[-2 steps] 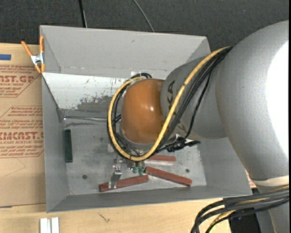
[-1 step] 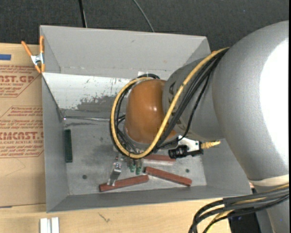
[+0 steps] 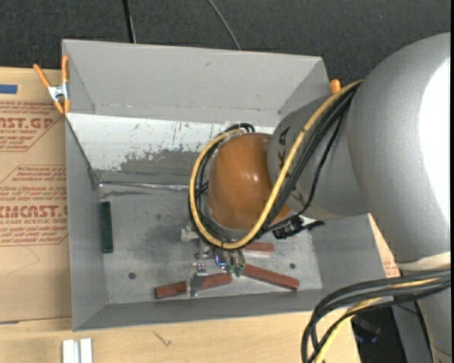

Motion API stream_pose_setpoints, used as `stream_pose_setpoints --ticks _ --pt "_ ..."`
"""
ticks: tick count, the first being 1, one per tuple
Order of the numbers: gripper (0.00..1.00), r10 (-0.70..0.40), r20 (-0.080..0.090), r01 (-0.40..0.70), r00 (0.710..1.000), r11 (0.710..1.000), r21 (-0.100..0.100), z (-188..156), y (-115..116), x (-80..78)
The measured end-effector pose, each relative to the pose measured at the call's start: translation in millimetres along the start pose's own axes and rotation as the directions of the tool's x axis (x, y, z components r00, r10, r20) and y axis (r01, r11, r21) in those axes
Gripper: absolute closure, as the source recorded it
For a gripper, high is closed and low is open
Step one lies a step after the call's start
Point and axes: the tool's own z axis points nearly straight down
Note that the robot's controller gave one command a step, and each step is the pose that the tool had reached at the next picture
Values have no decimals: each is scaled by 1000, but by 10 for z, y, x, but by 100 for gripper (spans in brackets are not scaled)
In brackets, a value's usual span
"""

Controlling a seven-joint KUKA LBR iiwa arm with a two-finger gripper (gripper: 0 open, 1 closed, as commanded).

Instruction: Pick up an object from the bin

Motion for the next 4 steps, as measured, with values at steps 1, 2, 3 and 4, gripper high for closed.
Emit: stream_pose_setpoints --ticks 1,2,3,4 --pt "0 -171 -2 171 985 985 0 21 -201 -10" --pt "100 -208 12 208 978 978 4 244 -52 63" --pt "100 -208 13 208 978 978 3 244 -52 63" --pt "100 -246 4 246 969 969 0 -1705 31 -41"
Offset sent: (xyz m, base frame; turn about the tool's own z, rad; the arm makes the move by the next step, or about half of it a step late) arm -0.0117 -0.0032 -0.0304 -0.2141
